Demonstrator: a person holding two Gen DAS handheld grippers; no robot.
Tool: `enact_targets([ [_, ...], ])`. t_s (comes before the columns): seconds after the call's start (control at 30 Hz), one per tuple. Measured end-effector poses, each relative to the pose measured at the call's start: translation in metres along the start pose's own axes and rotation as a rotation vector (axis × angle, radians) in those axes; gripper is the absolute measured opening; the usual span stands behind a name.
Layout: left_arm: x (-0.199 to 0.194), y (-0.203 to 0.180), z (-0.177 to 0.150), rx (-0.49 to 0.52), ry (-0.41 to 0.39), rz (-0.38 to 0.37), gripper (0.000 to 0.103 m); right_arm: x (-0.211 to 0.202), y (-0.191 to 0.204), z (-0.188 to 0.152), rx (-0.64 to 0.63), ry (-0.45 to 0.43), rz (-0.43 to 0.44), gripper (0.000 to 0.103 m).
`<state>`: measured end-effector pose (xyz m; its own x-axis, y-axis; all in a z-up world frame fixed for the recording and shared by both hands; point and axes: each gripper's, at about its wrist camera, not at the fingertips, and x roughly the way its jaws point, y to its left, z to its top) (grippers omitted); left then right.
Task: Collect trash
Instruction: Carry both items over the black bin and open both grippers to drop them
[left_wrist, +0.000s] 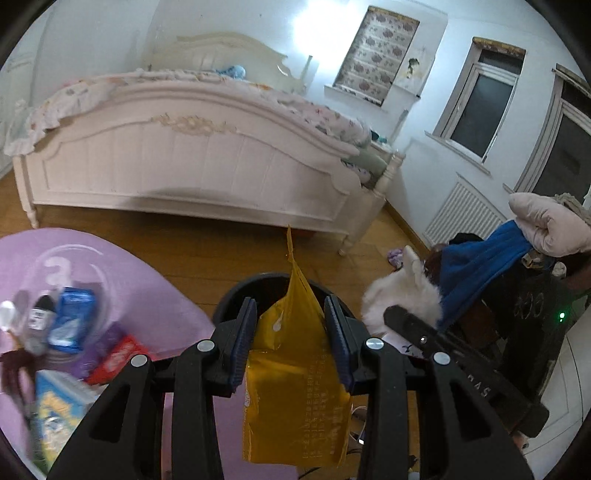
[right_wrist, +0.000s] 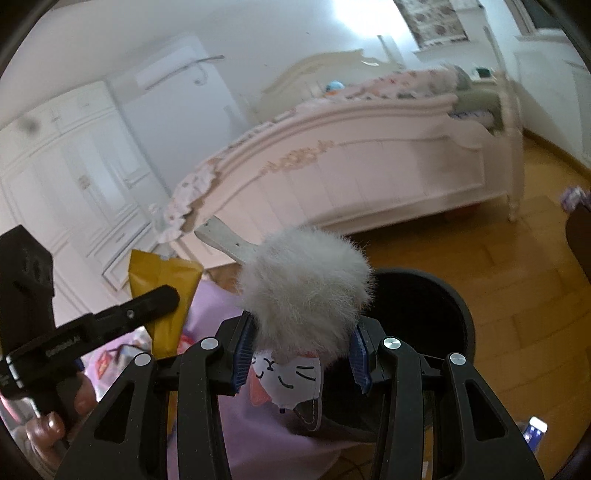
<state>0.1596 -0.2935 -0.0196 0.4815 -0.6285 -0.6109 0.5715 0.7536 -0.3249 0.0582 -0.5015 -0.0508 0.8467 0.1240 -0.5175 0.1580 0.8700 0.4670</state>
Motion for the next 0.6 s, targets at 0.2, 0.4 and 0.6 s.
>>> enact_targets([
  [0.2,0.037,-0.01,-0.003,0.006,0.06,-0.005,0.039,0.026,-0.035,-0.01,0.06,0.044,-0.022,0.044],
  [0.4,0.062,-0.015,-0.009,0.005,0.105,0.0,0.039,0.043,-0.053,-0.017,0.081,0.079,-0.033,0.044],
  [0.6,0.079,-0.018,-0.011,0.008,0.131,0.015,0.04,0.054,-0.062,-0.02,0.089,0.096,-0.039,0.044],
])
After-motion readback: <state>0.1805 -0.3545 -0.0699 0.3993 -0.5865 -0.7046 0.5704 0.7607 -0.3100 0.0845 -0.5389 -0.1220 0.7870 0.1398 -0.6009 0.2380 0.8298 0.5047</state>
